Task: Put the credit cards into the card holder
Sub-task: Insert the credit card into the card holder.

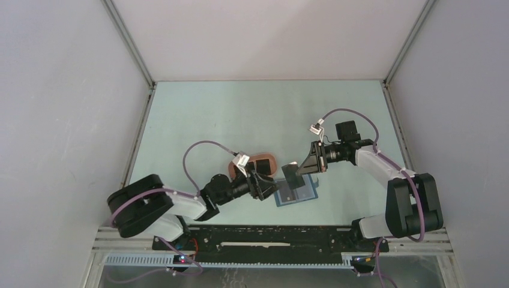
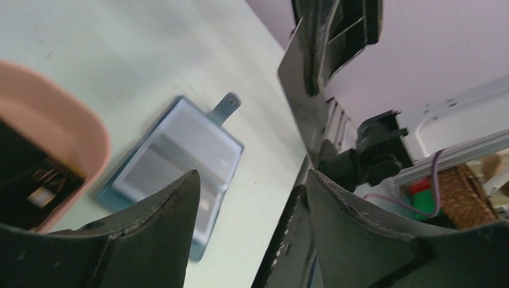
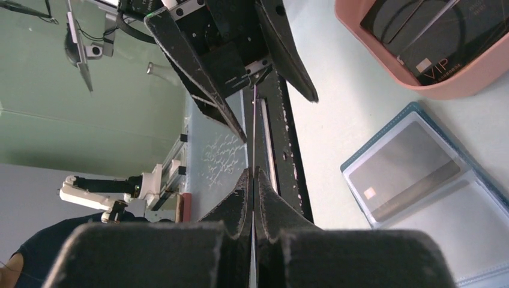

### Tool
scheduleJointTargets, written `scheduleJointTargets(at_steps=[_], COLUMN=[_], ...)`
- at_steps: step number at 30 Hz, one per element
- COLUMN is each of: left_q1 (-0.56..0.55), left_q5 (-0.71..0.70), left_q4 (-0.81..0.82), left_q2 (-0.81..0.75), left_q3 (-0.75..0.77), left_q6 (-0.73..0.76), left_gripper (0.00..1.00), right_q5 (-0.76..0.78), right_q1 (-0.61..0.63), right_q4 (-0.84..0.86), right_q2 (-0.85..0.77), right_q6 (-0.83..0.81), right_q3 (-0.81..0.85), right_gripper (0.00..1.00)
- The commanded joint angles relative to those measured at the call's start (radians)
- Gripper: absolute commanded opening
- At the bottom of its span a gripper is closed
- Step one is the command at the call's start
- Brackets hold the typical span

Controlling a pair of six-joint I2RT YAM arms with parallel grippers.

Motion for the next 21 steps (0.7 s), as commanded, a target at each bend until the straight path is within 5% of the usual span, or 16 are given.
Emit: scheduleJointTargets(at_steps=[1,10,14,18,21], left_q1=[-0.021,-0.051,-0.051,-0.050,-0.048], left_q5=[0.039,0.074,0.105,0.134,0.148], left_q4=[0.216,0.250,0.250,0.250,0.246], left_q2=[0.117,0.216,0.251,0.261,0.254], left_q3=[0.115,0.198,0.225,0.239,0.225], left_q6=[-0.071,-0.118,-0.140,-0.146,-0.144], left_gripper=[0.71,0.68,0.50,0.07,0.00], right_q5=[-0.051,-0.066,-0.073,-0.077,-0.077], right_q1=[0.001,-0.006,-0.007,-0.007,-0.007], right_q4=[0.062,0.093,0.095,0.087,0.007], right_q2=[-0.007,-0.001,-0.007,-0.012,-0.014], right_q6=[0.050,0.083,0.086,0.072,-0.012], right_q3=[0.017,0.018,0.018,0.019,0.043], right_gripper=[0.00,0.00,0.00,0.00,0.01])
